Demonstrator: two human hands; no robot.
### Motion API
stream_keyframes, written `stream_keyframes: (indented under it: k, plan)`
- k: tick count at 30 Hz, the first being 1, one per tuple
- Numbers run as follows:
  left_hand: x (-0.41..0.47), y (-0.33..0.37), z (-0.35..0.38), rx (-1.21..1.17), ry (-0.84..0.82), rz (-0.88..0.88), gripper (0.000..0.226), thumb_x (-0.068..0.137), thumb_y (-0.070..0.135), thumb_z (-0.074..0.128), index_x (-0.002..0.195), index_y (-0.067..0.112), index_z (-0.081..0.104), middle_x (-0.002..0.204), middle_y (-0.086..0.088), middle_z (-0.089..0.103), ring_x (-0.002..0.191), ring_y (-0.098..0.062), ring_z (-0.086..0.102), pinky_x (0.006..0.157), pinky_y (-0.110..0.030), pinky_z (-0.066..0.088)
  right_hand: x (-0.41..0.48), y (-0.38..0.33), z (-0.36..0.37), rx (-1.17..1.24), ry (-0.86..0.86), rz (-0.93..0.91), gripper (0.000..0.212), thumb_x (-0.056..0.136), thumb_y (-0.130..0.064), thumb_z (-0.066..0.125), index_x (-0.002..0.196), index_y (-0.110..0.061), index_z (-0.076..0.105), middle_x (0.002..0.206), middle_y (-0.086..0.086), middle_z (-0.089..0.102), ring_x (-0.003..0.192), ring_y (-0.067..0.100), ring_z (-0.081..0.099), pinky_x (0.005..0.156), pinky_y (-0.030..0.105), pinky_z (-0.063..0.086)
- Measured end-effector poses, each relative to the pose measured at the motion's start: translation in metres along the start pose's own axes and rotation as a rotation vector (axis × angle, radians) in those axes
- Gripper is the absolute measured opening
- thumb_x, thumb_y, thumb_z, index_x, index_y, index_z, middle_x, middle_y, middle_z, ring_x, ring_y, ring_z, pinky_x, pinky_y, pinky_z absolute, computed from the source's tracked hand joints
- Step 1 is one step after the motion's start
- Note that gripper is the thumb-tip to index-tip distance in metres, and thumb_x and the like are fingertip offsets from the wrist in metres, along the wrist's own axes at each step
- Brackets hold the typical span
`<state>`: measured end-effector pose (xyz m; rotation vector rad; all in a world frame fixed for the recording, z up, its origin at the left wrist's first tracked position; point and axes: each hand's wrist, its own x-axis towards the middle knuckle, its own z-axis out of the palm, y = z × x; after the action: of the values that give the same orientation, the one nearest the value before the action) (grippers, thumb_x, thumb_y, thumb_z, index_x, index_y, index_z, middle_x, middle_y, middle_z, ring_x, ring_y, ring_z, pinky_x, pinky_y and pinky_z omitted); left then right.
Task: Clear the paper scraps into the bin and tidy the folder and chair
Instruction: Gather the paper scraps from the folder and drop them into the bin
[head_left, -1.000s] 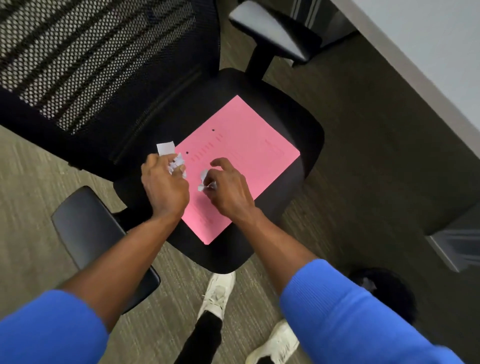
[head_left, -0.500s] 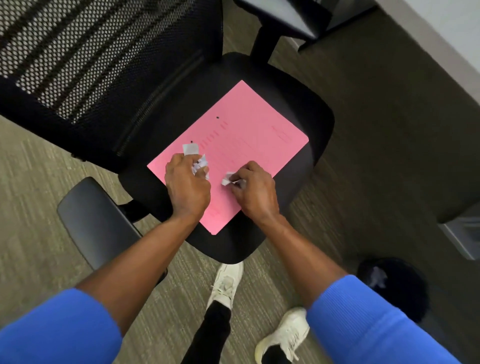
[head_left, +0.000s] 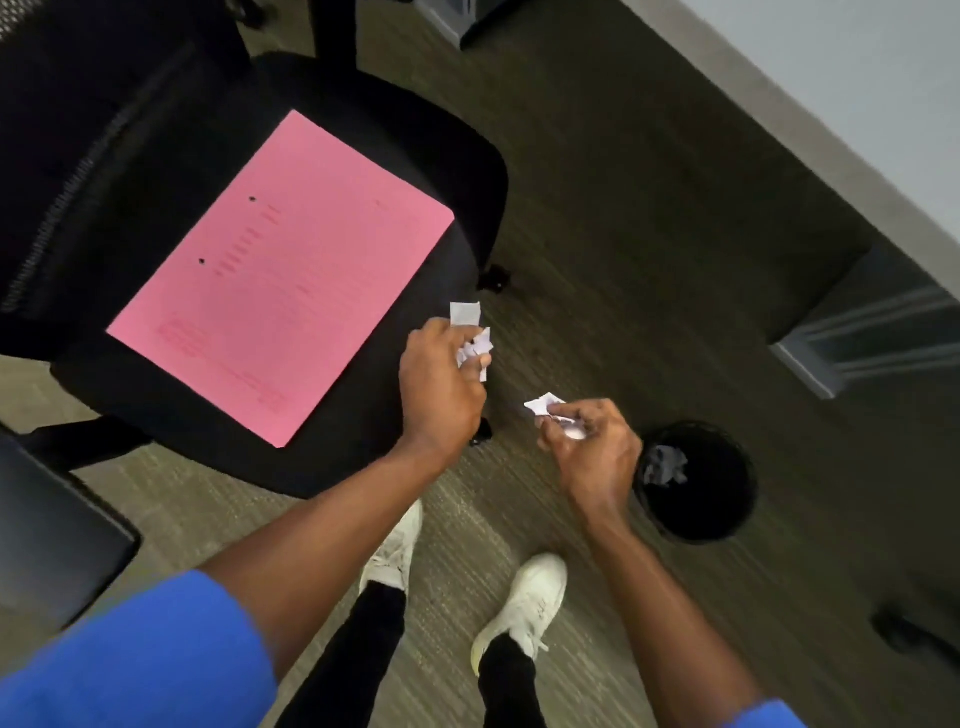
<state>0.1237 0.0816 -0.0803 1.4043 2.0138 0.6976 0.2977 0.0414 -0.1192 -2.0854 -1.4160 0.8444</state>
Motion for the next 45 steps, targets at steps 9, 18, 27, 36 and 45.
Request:
stream_keyframes:
  k: [9,18,27,36,45]
  plan:
    - [-0.061,0.057,0.133,0.011,-0.289,0.082,0.029,0.089,0.013,0.081,0.118,0.009,0.079,0.112,-0.009,0.073,0.108,-0.028,0.07,0.098,-0.044,0.056,0.016,0.124,-0.08,0.222,0.118,0.417,0.007,0.083,-0.014,0.087,0.09,-0.014,0.083,0.067,-0.004,0.077,0.06,0.007,0.077,0.065,0.026,0.065]
    - [-0.106,0.087,0.264,-0.021,-0.489,0.001,0.021,0.091,0.011,0.079,0.11,0.003,0.081,0.116,-0.016,0.079,0.111,-0.031,0.073,0.097,-0.031,0.054,0.031,0.246,-0.103,0.193,0.14,0.588,0.018,0.086,-0.012,0.083,0.102,-0.008,0.077,0.105,0.013,0.08,0.097,0.03,0.077,0.089,0.045,0.064]
    - [-0.119,0.072,0.358,0.02,-0.671,-0.124,0.034,0.094,0.024,0.078,0.122,0.006,0.077,0.134,-0.013,0.074,0.128,-0.027,0.069,0.109,-0.034,0.051,0.053,0.315,-0.101,0.226,0.135,0.69,0.022,0.086,-0.01,0.084,0.103,0.001,0.077,0.108,0.023,0.079,0.103,0.039,0.078,0.092,0.055,0.062]
    - [-0.132,0.065,0.388,-0.126,-0.785,-0.263,0.048,0.104,0.038,0.063,0.144,0.011,0.064,0.154,-0.012,0.06,0.138,-0.029,0.061,0.115,-0.04,0.051,0.067,0.334,-0.109,0.411,-0.026,0.739,0.04,0.096,0.002,0.066,0.135,-0.005,0.065,0.128,0.016,0.072,0.085,0.023,0.075,0.081,0.033,0.067]
    - [-0.127,0.053,0.359,0.051,-0.859,-0.217,0.037,0.106,0.036,0.056,0.122,0.009,0.075,0.129,-0.014,0.074,0.123,-0.032,0.07,0.103,-0.038,0.056,0.048,0.322,-0.098,0.346,0.088,0.692,0.034,0.087,-0.006,0.077,0.12,-0.013,0.075,0.119,0.007,0.075,0.107,0.031,0.075,0.096,0.053,0.063]
